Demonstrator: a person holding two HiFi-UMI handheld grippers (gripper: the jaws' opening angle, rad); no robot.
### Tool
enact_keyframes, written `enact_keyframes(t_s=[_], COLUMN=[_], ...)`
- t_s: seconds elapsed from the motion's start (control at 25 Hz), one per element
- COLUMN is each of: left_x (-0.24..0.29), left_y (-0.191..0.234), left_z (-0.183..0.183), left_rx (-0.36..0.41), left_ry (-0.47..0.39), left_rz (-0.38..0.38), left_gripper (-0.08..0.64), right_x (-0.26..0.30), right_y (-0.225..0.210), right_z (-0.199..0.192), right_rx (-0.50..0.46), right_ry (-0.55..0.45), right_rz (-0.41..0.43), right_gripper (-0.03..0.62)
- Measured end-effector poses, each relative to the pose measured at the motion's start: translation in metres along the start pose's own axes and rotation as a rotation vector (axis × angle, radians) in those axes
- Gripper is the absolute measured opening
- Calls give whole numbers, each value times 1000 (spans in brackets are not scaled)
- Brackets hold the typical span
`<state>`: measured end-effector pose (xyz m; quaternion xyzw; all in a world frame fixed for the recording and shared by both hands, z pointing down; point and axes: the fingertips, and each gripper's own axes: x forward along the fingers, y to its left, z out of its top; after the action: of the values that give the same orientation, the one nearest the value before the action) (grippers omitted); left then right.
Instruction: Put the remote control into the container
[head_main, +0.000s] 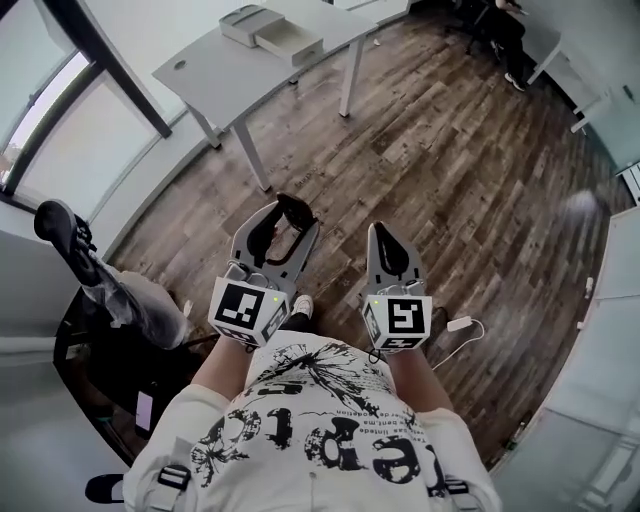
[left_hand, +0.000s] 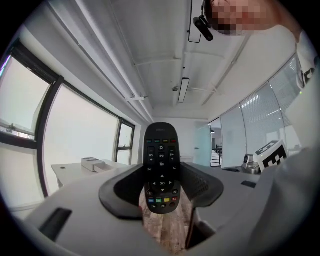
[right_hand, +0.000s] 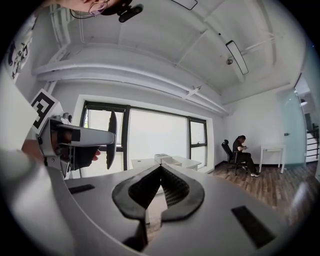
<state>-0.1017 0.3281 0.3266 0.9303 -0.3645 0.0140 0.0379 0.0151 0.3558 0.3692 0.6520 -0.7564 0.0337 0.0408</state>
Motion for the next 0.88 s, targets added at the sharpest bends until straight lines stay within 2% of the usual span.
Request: enact_keyframes(t_s=[0.16,0.28,0.4,0.56,0.76,0.88], left_x=[17,28,38,51,76,107], left_y=[69,109,131,154,181,194], left_z=[7,6,-3,-14,-13,-11], left_rx=[-12,-28,-47,-53,-50,-48], left_ry=[11,14,22,37,33,35], left_rz=[0,9,28,61,162,212], left_gripper=[236,236,236,236,236,236], right_x=[64,102,131,164,213,247], right_y=[24,37,40,38,31,12], right_z=[14,12,3,0,4,14], right_rx=[1,17,10,-8,-16,-26], right_ry=[-9,27,62,52,41,9], right_rz=[4,29,53,79,189,235], right_gripper=[2,2,2,2,2,2])
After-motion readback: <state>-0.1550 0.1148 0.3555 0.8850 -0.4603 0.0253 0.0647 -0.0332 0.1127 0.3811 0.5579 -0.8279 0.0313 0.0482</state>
